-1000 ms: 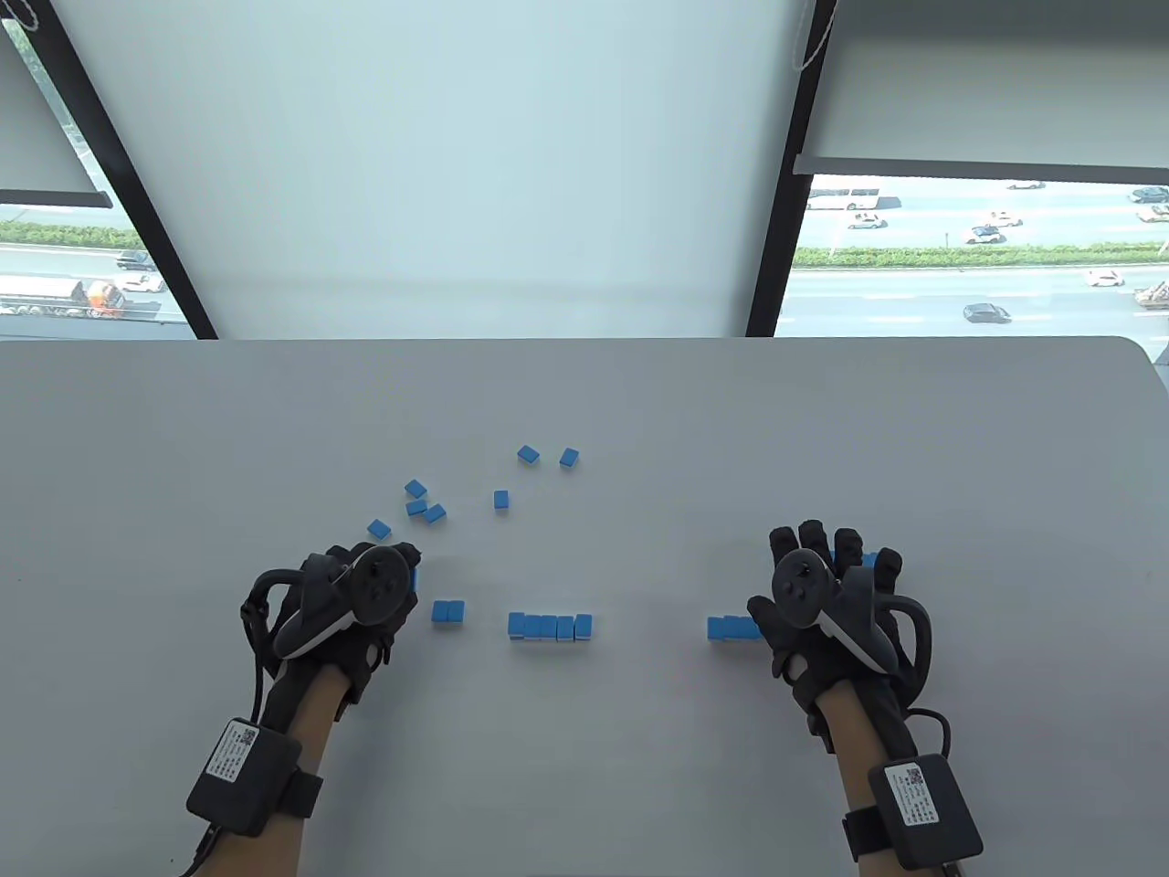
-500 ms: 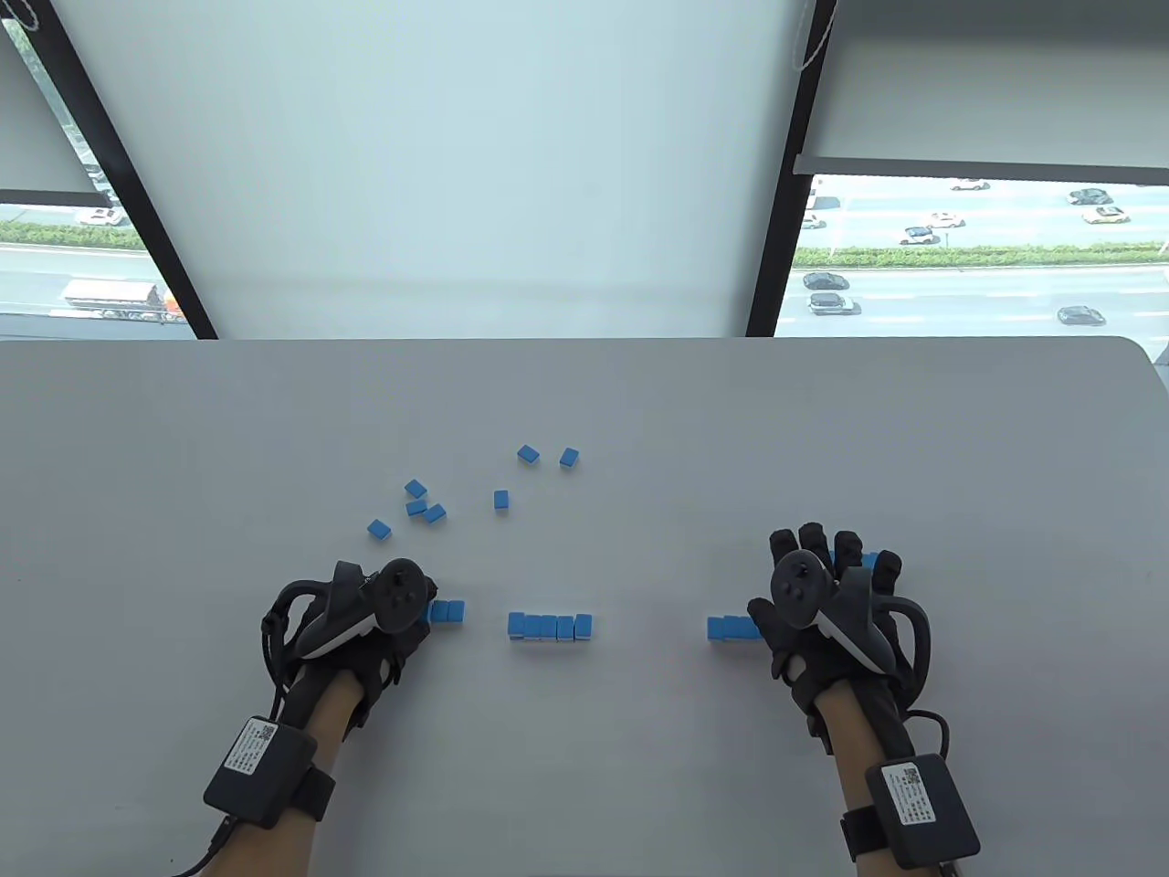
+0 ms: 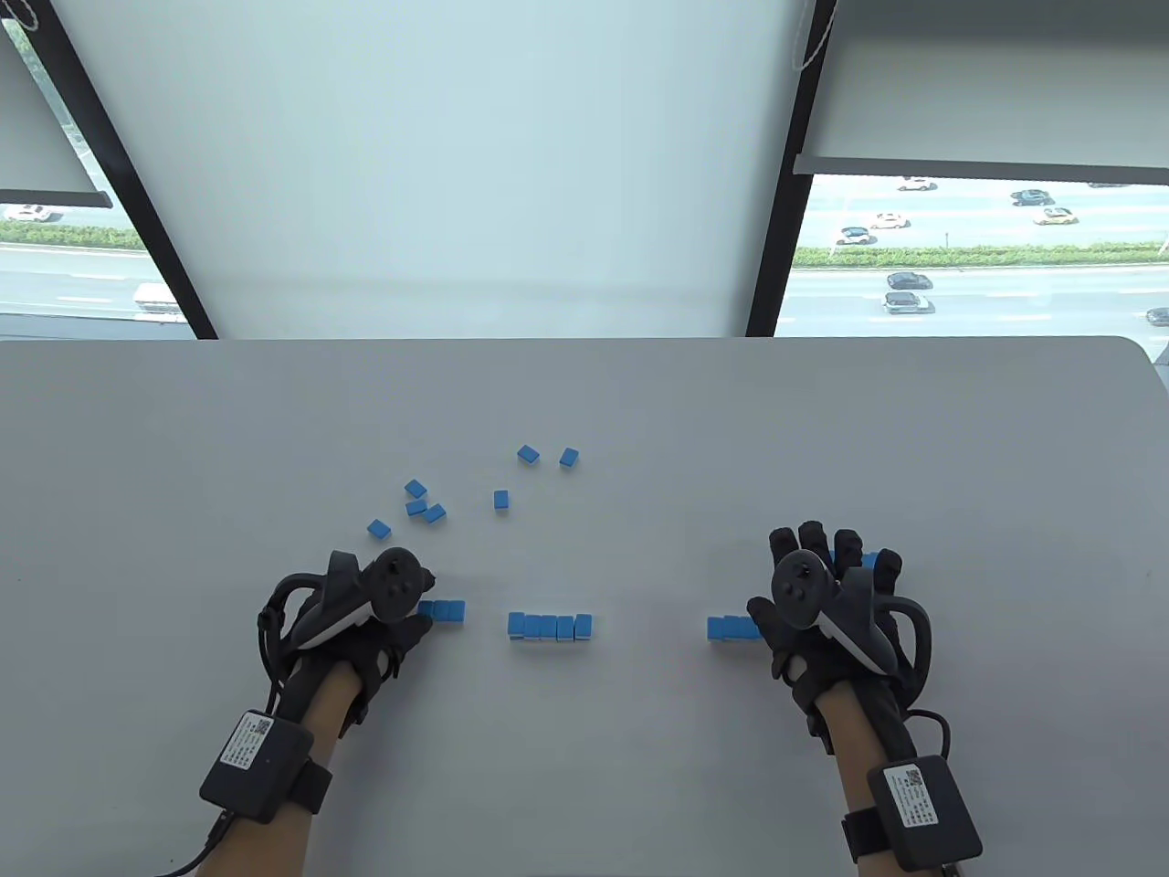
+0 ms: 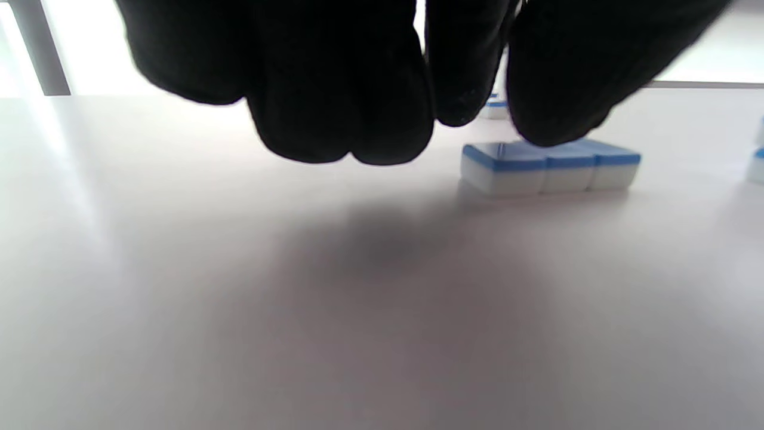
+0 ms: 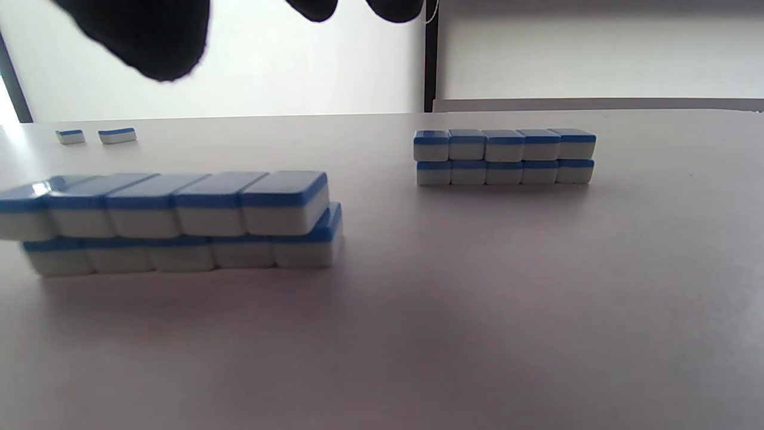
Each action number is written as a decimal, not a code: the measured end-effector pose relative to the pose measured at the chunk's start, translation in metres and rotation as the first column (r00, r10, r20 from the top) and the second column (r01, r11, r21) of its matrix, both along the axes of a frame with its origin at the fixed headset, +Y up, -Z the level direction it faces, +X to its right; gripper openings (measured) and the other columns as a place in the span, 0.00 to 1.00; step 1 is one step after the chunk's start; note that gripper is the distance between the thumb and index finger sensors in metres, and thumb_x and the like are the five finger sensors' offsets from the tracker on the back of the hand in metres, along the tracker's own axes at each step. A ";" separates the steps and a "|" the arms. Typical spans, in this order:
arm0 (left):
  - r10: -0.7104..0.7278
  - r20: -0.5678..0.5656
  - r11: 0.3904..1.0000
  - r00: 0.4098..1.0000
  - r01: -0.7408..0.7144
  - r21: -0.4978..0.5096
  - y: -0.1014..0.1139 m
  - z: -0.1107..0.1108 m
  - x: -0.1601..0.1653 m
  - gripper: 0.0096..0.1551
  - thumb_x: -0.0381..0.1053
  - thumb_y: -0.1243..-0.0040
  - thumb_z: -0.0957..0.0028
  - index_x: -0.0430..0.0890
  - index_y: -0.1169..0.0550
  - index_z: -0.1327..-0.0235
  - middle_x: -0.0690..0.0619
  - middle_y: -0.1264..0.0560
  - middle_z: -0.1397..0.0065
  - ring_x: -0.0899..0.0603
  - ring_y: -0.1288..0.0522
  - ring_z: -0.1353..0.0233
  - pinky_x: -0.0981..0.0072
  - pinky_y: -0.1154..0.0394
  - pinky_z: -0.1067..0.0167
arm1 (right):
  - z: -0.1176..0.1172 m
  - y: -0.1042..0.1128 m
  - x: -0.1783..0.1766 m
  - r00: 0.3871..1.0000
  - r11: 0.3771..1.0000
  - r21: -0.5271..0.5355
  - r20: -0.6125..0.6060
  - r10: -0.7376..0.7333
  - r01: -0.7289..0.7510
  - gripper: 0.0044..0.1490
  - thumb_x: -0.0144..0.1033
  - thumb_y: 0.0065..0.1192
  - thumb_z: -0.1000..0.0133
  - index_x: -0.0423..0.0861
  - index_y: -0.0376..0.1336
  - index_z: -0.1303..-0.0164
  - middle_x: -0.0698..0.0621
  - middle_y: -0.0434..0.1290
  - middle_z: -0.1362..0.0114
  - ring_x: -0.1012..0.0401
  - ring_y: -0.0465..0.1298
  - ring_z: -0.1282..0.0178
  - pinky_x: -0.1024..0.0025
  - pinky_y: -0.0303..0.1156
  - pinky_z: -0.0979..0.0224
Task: Build mahjong tile wall
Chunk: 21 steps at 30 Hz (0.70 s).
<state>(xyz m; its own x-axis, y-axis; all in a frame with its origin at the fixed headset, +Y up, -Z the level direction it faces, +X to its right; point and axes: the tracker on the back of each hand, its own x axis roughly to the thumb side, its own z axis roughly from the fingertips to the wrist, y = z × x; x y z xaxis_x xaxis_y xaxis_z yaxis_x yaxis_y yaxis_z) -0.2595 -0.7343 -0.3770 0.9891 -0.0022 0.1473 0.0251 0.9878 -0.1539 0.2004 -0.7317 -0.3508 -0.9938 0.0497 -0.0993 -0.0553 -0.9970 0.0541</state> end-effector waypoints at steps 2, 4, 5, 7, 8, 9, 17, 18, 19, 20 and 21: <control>0.006 -0.023 1.000 1.000 -0.005 0.029 0.014 -0.009 -0.007 0.36 0.65 0.35 0.56 0.59 0.25 0.32 0.56 0.19 0.37 0.44 0.19 0.41 0.42 0.25 0.39 | 0.000 0.000 0.000 1.000 1.000 0.003 0.000 -0.004 0.004 0.52 0.67 0.56 0.50 0.62 0.41 0.19 0.57 0.40 0.12 0.46 0.39 0.15 0.37 0.30 0.24; -0.035 -0.049 0.998 0.998 0.037 0.054 0.026 -0.019 -0.012 0.36 0.65 0.35 0.56 0.59 0.25 0.32 0.56 0.19 0.37 0.43 0.19 0.41 0.42 0.25 0.39 | 0.000 0.000 0.000 1.000 1.000 0.001 -0.001 -0.002 0.002 0.52 0.67 0.56 0.50 0.62 0.41 0.19 0.57 0.40 0.12 0.46 0.40 0.15 0.37 0.30 0.24; -0.058 -0.063 0.996 0.996 0.062 0.065 0.031 -0.025 -0.015 0.36 0.65 0.36 0.56 0.59 0.25 0.32 0.56 0.19 0.36 0.44 0.19 0.41 0.43 0.25 0.39 | 0.000 0.000 0.000 1.000 1.000 0.002 -0.001 -0.001 0.001 0.52 0.67 0.56 0.50 0.62 0.41 0.19 0.57 0.40 0.12 0.46 0.40 0.15 0.37 0.30 0.24; -0.079 -0.100 0.994 0.992 0.086 0.070 0.038 -0.040 -0.022 0.36 0.65 0.36 0.56 0.59 0.25 0.32 0.56 0.19 0.36 0.44 0.19 0.41 0.43 0.24 0.39 | 0.000 0.000 0.000 1.000 1.000 0.001 -0.003 -0.003 0.003 0.52 0.67 0.56 0.50 0.62 0.41 0.19 0.57 0.40 0.12 0.46 0.40 0.15 0.37 0.30 0.24; -0.074 -0.124 0.995 0.989 0.081 0.051 0.039 -0.047 -0.025 0.36 0.65 0.36 0.56 0.59 0.25 0.32 0.56 0.19 0.36 0.44 0.19 0.41 0.43 0.24 0.39 | 0.000 0.001 0.000 1.000 1.000 0.001 -0.004 -0.002 0.002 0.52 0.67 0.56 0.50 0.62 0.41 0.19 0.57 0.40 0.12 0.46 0.40 0.15 0.37 0.30 0.24; -0.064 -0.154 0.997 0.986 0.069 0.022 0.039 -0.056 -0.029 0.36 0.65 0.36 0.55 0.58 0.25 0.32 0.56 0.19 0.36 0.43 0.19 0.40 0.43 0.24 0.39 | 0.000 0.001 0.000 1.000 1.000 0.002 -0.004 -0.001 0.001 0.52 0.67 0.56 0.50 0.62 0.41 0.19 0.57 0.40 0.12 0.46 0.40 0.15 0.37 0.30 0.24; -0.066 -0.387 0.983 0.920 -0.007 -0.184 0.011 -0.097 -0.043 0.39 0.68 0.37 0.56 0.52 0.24 0.32 0.53 0.16 0.39 0.42 0.15 0.44 0.43 0.21 0.44 | 0.000 -0.001 -0.001 1.000 1.000 -0.014 -0.005 -0.021 0.020 0.52 0.67 0.56 0.50 0.62 0.41 0.19 0.57 0.40 0.12 0.46 0.40 0.15 0.37 0.30 0.24; -0.065 -0.398 0.980 0.915 -0.016 -0.198 0.008 -0.099 -0.043 0.40 0.69 0.37 0.56 0.52 0.25 0.31 0.53 0.16 0.40 0.43 0.15 0.45 0.44 0.21 0.44 | 0.000 -0.001 -0.001 1.000 1.000 -0.014 -0.005 -0.019 0.019 0.52 0.67 0.56 0.49 0.62 0.41 0.19 0.57 0.40 0.12 0.46 0.40 0.15 0.37 0.30 0.25; -0.060 -0.420 0.976 0.905 -0.035 -0.216 0.004 -0.100 -0.044 0.40 0.69 0.38 0.56 0.52 0.25 0.31 0.53 0.16 0.40 0.43 0.15 0.45 0.43 0.21 0.44 | 0.000 -0.001 -0.001 1.000 1.000 -0.015 -0.006 -0.019 0.019 0.52 0.67 0.56 0.50 0.62 0.41 0.19 0.57 0.40 0.12 0.46 0.40 0.15 0.37 0.30 0.24; -0.050 -0.442 0.971 0.896 -0.059 -0.230 0.000 -0.102 -0.043 0.40 0.69 0.38 0.56 0.53 0.25 0.32 0.53 0.15 0.40 0.42 0.15 0.44 0.43 0.21 0.44 | 0.000 -0.001 -0.001 1.000 1.000 -0.017 -0.006 -0.023 0.022 0.52 0.67 0.56 0.50 0.62 0.41 0.19 0.57 0.40 0.12 0.46 0.40 0.15 0.37 0.30 0.24; -0.041 -0.446 0.968 0.894 -0.076 -0.240 -0.003 -0.102 -0.042 0.39 0.70 0.39 0.56 0.54 0.25 0.32 0.53 0.15 0.40 0.42 0.15 0.44 0.43 0.21 0.44 | 0.000 -0.001 -0.001 1.000 1.000 -0.020 -0.006 -0.024 0.024 0.52 0.67 0.56 0.50 0.62 0.41 0.19 0.57 0.40 0.12 0.46 0.40 0.15 0.37 0.30 0.25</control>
